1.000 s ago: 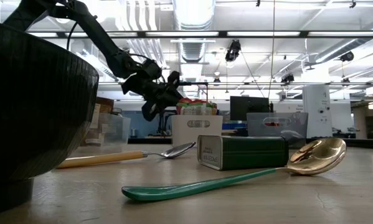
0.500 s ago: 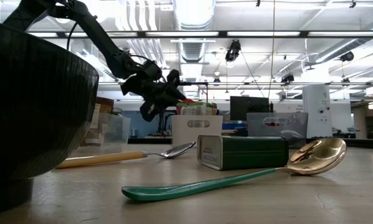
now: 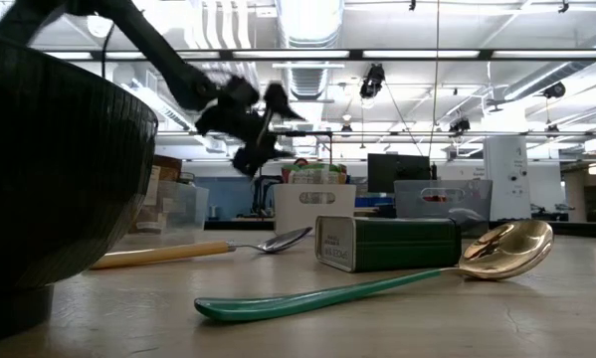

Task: Pick & Place Food Item
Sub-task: Put the light blue spoon into the black bin

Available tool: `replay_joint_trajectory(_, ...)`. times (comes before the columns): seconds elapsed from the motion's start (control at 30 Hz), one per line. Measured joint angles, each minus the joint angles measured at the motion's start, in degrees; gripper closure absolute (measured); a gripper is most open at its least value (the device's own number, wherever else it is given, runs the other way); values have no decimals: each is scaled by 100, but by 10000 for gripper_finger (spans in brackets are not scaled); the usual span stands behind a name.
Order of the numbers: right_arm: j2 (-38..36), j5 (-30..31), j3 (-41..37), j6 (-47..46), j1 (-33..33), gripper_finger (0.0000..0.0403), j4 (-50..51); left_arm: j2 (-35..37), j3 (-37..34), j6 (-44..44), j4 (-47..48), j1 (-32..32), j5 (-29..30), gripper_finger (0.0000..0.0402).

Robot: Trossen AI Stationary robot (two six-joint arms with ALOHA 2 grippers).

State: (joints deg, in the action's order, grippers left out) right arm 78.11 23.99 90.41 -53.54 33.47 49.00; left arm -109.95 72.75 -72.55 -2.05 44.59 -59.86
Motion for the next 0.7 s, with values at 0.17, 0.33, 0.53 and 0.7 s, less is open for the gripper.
replay_joint_trajectory(0.17,0,0,0,0,0,5,4,894,0,2142,315,-474,270,42)
replay_joint_trajectory(0.33,0,0,0,0,0,5,2,2024,4,4060,1887,-1381,1213,42)
replay_joint_trajectory(0.53,0,0,0,0,0,5,1,3072,-2,6774,3235,-2905,3417,42)
replay_joint_trajectory(0.7,0,0,0,0,0,5,1,3410,-2,6906,3887,-4229,5091,42)
